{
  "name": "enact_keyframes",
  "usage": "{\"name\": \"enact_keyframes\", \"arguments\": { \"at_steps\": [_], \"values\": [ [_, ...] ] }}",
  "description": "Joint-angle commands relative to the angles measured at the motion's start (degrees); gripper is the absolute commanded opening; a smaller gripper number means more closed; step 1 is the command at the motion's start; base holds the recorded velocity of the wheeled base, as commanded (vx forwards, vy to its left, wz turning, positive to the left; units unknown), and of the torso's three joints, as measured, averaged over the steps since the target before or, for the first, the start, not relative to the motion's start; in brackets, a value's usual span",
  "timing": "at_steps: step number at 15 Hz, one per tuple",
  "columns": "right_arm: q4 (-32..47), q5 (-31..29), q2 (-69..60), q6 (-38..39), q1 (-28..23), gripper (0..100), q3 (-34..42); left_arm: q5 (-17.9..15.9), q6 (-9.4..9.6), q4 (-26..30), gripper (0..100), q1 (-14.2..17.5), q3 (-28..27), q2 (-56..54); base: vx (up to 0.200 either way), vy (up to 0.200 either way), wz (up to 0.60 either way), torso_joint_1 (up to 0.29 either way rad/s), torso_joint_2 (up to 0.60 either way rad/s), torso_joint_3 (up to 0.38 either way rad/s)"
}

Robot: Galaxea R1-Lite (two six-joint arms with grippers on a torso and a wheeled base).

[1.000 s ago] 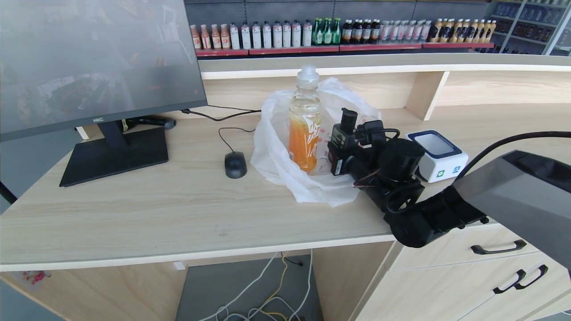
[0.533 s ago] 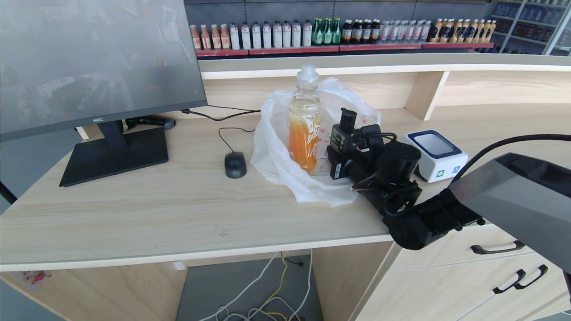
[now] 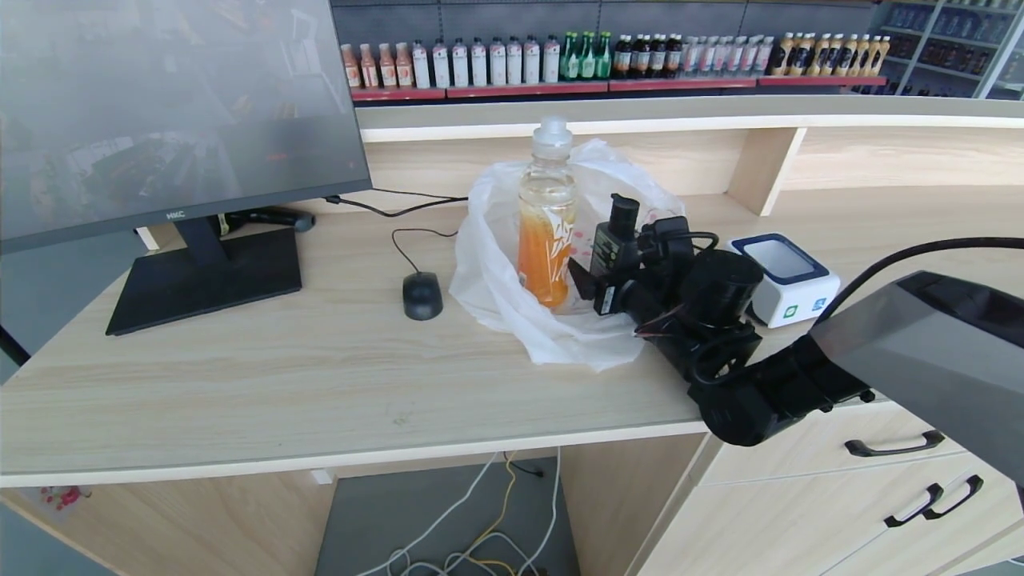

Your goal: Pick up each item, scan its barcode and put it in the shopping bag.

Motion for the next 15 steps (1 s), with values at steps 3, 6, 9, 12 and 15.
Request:
{"name": "enact_keyframes", "arguments": {
  "at_steps": [3, 6, 9, 12, 15],
  "values": [
    [-1.1, 0.9, -11.1, 0.1, 0.9, 100, 8.5, 0.0, -0.02, 0.0, 100, 0.0, 0.0, 0.0, 0.000, 0.000, 0.00, 0.000, 0.00, 0.000],
    [-1.3, 2.7, -23.6, 0.0, 4.3, 100, 20.5, 0.0, -0.02, 0.0, 100, 0.0, 0.0, 0.0, 0.000, 0.000, 0.00, 0.000, 0.00, 0.000],
    [-1.0, 2.3, -35.8, -2.4, 11.7, 100, 29.2, 0.0, -0.02, 0.0, 100, 0.0, 0.0, 0.0, 0.000, 0.000, 0.00, 0.000, 0.00, 0.000],
    [-1.1, 2.3, -43.9, -3.4, 13.1, 100, 35.8, 0.0, -0.02, 0.0, 100, 0.0, 0.0, 0.0, 0.000, 0.000, 0.00, 0.000, 0.00, 0.000],
    [-1.1, 2.2, -55.8, -4.7, 13.0, 100, 48.1, 0.0, -0.02, 0.0, 100, 0.0, 0.0, 0.0, 0.000, 0.000, 0.00, 0.000, 0.00, 0.000]
  ]
}}
